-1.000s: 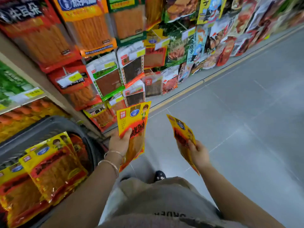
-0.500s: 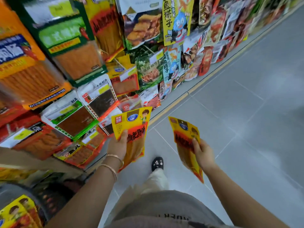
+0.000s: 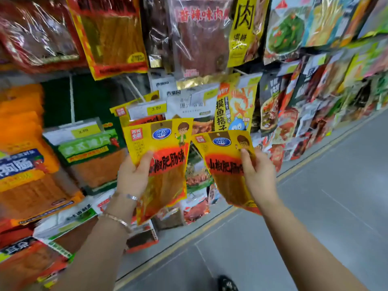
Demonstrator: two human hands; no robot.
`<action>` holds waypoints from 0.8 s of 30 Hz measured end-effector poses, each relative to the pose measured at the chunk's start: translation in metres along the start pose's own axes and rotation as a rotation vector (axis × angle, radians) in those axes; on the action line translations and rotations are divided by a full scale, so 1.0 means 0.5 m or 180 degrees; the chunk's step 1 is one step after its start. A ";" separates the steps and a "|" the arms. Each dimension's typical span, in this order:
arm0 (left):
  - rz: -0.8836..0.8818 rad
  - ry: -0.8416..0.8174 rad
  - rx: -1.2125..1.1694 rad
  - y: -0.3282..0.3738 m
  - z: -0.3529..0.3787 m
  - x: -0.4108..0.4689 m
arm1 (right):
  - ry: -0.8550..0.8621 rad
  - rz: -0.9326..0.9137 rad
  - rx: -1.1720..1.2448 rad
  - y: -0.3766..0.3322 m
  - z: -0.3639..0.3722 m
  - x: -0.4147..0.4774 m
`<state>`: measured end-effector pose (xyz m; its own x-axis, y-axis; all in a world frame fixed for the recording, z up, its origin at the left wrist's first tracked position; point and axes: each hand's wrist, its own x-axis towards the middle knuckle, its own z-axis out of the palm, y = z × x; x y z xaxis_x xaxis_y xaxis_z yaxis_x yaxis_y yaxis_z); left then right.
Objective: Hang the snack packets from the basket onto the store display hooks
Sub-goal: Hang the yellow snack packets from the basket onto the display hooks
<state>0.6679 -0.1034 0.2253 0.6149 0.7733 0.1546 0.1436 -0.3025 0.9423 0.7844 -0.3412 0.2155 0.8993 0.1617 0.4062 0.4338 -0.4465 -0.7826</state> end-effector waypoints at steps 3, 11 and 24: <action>-0.0052 0.0426 -0.0170 0.061 -0.010 0.048 | 0.0022 -0.0373 0.0195 -0.052 -0.002 0.112; 0.0507 0.1618 -0.0495 0.200 -0.105 0.109 | -0.0149 -0.1015 0.0823 -0.187 0.023 0.338; 0.0677 0.1827 -0.1528 0.312 -0.234 0.096 | -0.0757 -0.1087 0.2375 -0.428 0.120 0.460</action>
<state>0.6290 -0.0484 0.4145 0.0749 0.9327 0.3527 -0.3647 -0.3036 0.8803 0.9017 -0.1557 0.4484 0.6640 0.3998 0.6318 0.5307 0.3433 -0.7749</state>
